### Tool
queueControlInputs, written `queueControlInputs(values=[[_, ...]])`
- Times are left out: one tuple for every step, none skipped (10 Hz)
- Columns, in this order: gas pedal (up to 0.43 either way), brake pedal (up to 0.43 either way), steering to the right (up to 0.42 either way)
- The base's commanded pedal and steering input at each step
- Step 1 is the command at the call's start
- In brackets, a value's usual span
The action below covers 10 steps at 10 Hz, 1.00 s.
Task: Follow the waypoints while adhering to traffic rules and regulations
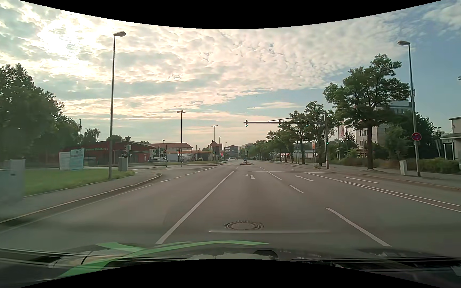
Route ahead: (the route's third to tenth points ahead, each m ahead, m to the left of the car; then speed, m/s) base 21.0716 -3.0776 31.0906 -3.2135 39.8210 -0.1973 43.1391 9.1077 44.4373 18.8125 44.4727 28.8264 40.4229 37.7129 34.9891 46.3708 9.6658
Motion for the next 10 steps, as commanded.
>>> queueControlInputs(values=[[0.000, 0.000, 0.006], [0.000, 0.000, 0.006], [0.000, 0.000, 0.006], [0.000, 0.000, 0.006], [0.000, 0.000, 0.005], [0.000, 0.000, 0.005], [0.000, 0.000, 0.005], [0.000, 0.000, 0.004], [0.000, 0.000, 0.004], [0.000, 0.000, 0.003]])
